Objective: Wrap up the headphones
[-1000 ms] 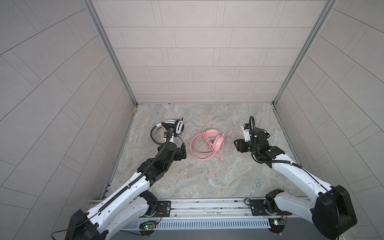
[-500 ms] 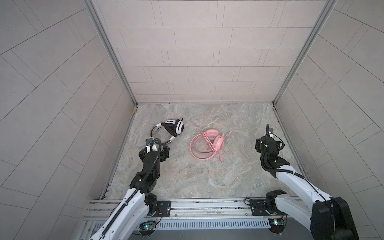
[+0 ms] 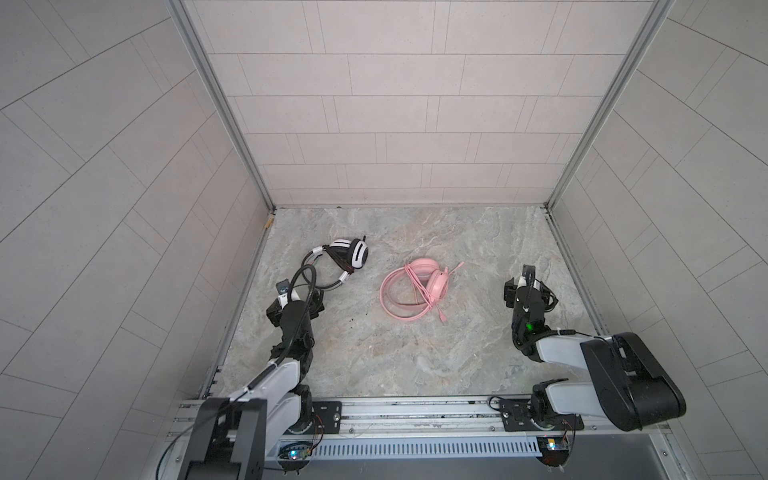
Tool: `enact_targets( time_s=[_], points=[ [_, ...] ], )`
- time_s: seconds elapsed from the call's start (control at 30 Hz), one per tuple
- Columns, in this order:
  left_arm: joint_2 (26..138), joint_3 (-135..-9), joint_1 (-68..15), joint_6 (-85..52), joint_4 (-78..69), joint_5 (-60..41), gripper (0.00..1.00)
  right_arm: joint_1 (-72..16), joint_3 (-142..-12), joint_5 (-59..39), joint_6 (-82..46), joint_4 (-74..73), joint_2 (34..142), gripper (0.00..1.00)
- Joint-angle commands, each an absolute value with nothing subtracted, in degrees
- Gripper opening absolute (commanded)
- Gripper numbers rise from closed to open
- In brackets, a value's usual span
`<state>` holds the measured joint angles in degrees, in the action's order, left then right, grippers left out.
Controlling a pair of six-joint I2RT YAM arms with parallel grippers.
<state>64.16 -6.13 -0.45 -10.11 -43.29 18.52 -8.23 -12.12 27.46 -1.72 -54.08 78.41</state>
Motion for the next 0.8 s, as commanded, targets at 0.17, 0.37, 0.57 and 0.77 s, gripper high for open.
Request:
enact_targets(
  time_s=[0.17, 0.37, 0.57, 0.77],
  points=[
    [91.88, -9.96, 4.82, -8.41, -76.19, 2.31, 1.0, -9.11, -11.92, 24.9, 1.99, -76.74, 93.27, 0.79],
    [92.05, -13.1, 4.8, -7.32, -71.37, 1.08, 1.0, -8.28, -17.71, 22.97, 1.56, -63.88, 91.56, 0.8],
    [91.76, -13.37, 4.81, -7.26, -70.49, 1.15, 1.0, -8.32, -17.72, 22.94, 1.42, -63.47, 91.36, 0.99],
    [91.77, -13.36, 4.75, -7.17, -70.59, 1.16, 1.0, -8.35, -17.75, 22.94, 1.5, -63.37, 91.41, 0.99]
  ],
)
